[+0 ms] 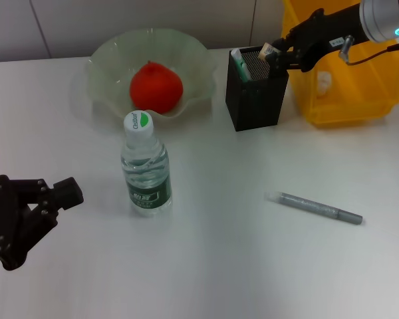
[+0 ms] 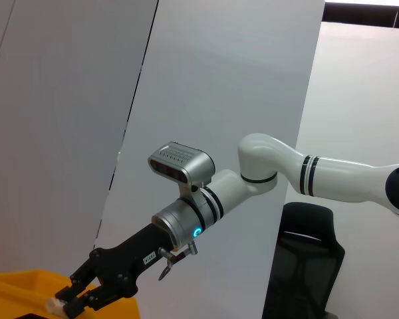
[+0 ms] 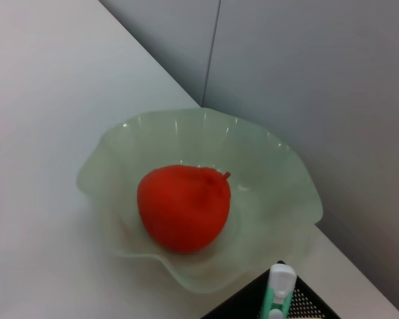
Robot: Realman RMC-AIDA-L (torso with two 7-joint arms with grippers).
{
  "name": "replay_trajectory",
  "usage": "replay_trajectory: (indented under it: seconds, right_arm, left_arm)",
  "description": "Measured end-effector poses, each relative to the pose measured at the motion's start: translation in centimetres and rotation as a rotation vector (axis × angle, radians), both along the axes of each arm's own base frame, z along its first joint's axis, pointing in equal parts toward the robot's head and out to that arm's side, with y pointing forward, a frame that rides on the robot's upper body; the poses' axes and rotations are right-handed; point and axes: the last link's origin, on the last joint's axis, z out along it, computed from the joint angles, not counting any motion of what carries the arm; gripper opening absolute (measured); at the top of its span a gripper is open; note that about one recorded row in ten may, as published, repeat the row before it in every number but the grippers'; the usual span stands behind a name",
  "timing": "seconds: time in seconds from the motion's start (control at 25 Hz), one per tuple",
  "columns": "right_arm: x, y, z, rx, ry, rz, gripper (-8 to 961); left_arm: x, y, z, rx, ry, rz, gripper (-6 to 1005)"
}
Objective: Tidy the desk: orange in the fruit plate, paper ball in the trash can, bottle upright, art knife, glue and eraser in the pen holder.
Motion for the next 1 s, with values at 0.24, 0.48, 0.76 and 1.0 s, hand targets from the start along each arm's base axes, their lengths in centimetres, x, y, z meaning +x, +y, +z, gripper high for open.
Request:
replay_trajectory:
  seconds: [0.24, 0.48, 0.76, 1.0]
  right_arm:
    - [0.07, 0.00, 0.06, -0.009, -0.012, 0.000, 253]
    - [0.13, 0.10, 0.16, -0.005, -0.016, -0.003, 254]
    - [0.28, 0.17, 0.35, -0.002, -0.021, -0.005, 281]
    - [0.31, 0.33, 0.65, 0.005, -0.030, -0.003, 316]
  left_arm:
    - [-0.02, -0.02, 0.00, 0.000, 0.000, 0.001, 30]
    - [-0.05, -0.05, 0.02, 0.000, 0.000, 0.001, 30]
    - [-0.09, -0.09, 0.05, 0.000, 0.000, 0.002, 30]
    - [-0.12, -0.09, 0.13, 0.000, 0.002, 0.001, 30]
